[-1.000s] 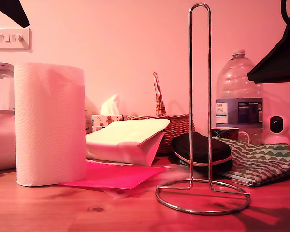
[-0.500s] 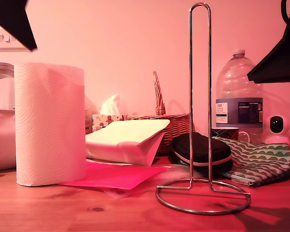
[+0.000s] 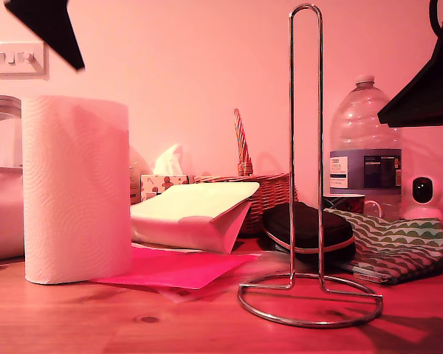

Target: Insert the paper towel roll into the metallic stand.

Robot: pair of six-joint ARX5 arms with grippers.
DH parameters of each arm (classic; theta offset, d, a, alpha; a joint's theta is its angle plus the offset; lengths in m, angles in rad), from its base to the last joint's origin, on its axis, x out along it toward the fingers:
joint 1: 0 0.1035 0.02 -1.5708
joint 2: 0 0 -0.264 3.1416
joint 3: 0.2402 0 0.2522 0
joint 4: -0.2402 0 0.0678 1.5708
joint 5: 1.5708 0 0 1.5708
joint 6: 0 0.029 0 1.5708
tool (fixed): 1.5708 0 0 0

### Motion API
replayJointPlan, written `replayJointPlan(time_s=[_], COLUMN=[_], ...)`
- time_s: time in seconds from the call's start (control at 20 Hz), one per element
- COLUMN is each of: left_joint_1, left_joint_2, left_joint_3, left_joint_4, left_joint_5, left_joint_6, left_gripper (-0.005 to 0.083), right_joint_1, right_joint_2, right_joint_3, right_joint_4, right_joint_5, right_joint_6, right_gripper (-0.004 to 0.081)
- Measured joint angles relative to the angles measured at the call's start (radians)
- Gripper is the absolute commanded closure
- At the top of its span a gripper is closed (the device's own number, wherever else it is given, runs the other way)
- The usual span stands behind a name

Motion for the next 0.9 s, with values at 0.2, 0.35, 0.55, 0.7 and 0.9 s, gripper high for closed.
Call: replayJointPlan(time_s=[0.2, 0.35, 0.55, 0.7, 0.9], left_joint_1=[0.061, 0.089, 0.09, 0.09, 0.104], left_joint_2=[0.032, 0.031, 0.075, 0.139, 0.162], left_joint_3=[0.0, 0.0, 0.002, 0.002, 0.002], left_joint_4=[0.019, 0.031, 0.056, 0.072, 0.062], left_joint_5=[0.06, 0.113, 0.13, 0.118, 0.095], left_joint_6=[0.006, 0.008, 0.008, 0.01, 0.013], left_gripper=[0.0244, 0.0244, 0.0244, 0.0244, 0.0245], right_joint_1=[0.0, 0.0, 0.0, 0.0, 0.0], right_joint_2=[0.0, 0.0, 0.0, 0.0, 0.0], right_joint_3=[0.0, 0.0, 0.0, 0.0, 0.0], right_joint_4=[0.0, 0.0, 0.0, 0.0, 0.0], right_joint_5=[0.0, 0.0, 0.0, 0.0, 0.0], right_joint_6=[0.0, 0.0, 0.0, 0.0, 0.0], right_gripper=[0.0666, 0.0666, 0.0666, 0.0666, 0.0666])
